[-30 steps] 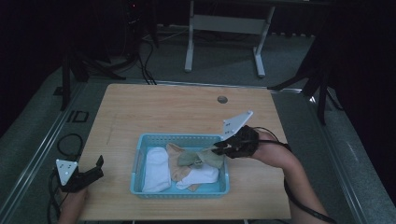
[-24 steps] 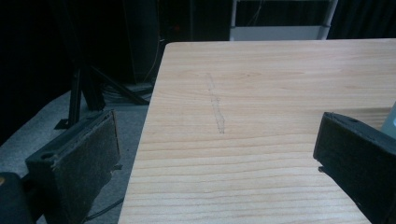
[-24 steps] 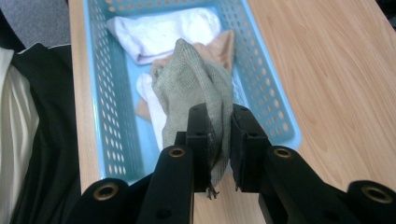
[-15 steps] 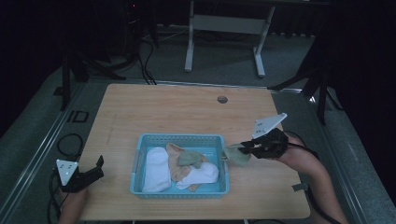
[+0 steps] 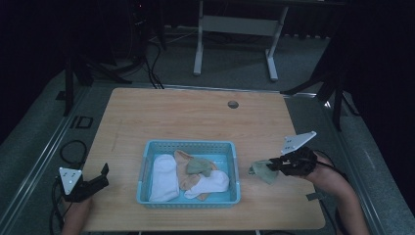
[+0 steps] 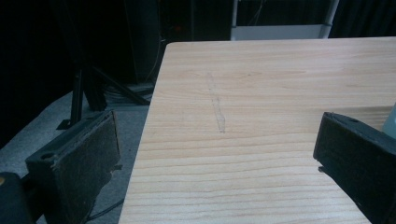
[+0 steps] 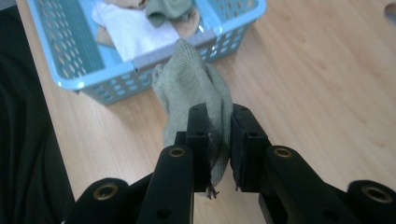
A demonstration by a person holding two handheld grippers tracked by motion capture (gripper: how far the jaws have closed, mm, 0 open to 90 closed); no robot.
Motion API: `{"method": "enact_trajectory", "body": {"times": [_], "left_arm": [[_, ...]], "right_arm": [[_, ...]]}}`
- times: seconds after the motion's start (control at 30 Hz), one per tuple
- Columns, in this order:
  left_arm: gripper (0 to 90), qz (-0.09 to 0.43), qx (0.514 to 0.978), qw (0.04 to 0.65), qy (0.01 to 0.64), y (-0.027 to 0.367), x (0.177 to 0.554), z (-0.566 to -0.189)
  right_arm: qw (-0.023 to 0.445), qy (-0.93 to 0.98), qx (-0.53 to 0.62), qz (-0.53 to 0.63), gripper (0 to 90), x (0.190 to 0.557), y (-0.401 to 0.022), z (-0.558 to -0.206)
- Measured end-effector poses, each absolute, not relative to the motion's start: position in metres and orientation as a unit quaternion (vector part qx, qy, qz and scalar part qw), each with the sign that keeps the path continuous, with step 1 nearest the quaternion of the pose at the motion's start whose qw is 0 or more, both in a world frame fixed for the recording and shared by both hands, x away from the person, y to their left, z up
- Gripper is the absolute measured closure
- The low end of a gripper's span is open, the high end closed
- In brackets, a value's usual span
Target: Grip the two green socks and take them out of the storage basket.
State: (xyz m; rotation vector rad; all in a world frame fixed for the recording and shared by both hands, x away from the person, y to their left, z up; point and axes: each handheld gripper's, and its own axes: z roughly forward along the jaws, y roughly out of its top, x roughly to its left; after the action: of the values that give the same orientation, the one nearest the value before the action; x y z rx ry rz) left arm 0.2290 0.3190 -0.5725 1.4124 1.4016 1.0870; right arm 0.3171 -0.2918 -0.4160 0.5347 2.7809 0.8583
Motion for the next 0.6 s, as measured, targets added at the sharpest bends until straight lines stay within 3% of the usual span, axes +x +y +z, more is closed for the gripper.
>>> {"method": "enact_trajectory", "body": {"times": [0.6], "left_arm": [[0.7, 0.435, 0.565, 0.423, 0.559, 0.319, 0.229, -0.573]], "right_arm": [[0.058, 0.934, 0.21, 0.282, 79.0, 0.318, -0.311, -0.474]]}}
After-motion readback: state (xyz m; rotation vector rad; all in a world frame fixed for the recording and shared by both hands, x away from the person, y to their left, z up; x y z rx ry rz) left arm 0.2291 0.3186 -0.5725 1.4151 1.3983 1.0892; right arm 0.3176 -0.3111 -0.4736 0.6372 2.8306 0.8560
